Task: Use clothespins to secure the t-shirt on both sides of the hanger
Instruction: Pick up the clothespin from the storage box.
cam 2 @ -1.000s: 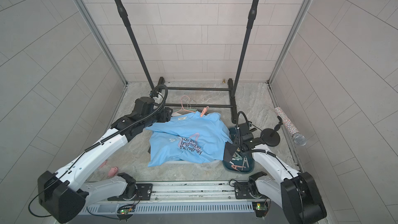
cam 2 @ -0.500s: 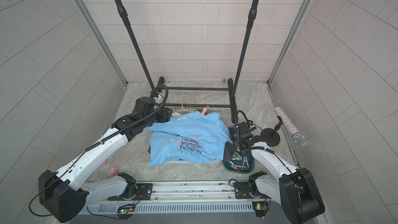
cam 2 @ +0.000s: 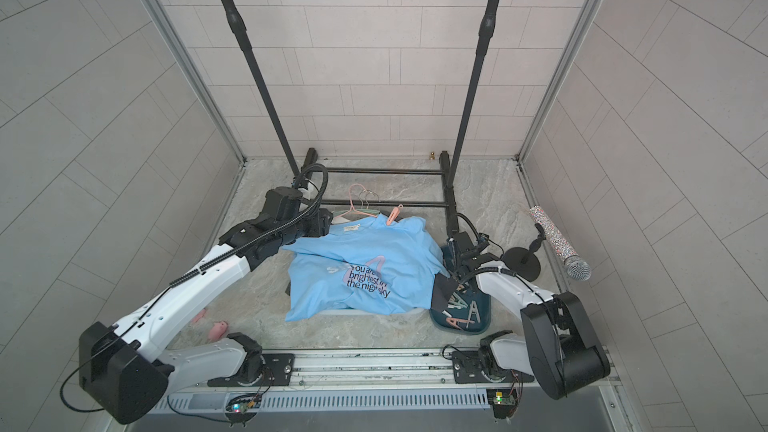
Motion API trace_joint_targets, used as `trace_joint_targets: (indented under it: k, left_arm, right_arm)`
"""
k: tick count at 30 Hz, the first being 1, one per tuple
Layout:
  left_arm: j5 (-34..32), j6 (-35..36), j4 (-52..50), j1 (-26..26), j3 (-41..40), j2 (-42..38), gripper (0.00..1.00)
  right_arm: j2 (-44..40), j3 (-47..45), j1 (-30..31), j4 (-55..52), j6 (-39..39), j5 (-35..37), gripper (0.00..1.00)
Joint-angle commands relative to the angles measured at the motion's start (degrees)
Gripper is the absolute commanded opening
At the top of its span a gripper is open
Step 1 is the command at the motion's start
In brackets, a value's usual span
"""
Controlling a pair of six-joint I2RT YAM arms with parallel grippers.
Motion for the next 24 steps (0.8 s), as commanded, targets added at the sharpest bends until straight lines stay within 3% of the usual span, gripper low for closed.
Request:
trace_joint_targets:
  k: [1,14,16,24]
  left_arm:
    - [-0.60,-0.04,-0.47,-0.14,0.86,-0.27,0.68]
    - [-1.50,-0.09,-0.68,-0.09,1.06,-0.50,0.68]
    - [-1.99,0.07,-0.52,-0.12,0.90,-1.00,0.68]
    - [0.49,0.90,5.54,-0.16,-2.43,-6.99,0.70]
  right_arm:
    - [1.00,0.34,-0.24,-1.37,2.64,-1.17,0.27]
    - [-5.82,-1.67,-0.25,-3.84,1.48,-4.91,0.04]
    - [-9.02,-0.98,-0.26,-6.37,0.90,-4.67,0.00]
    - [-28.15,6.96,-0.17,-13.13,-3.34,-5.33,0.00]
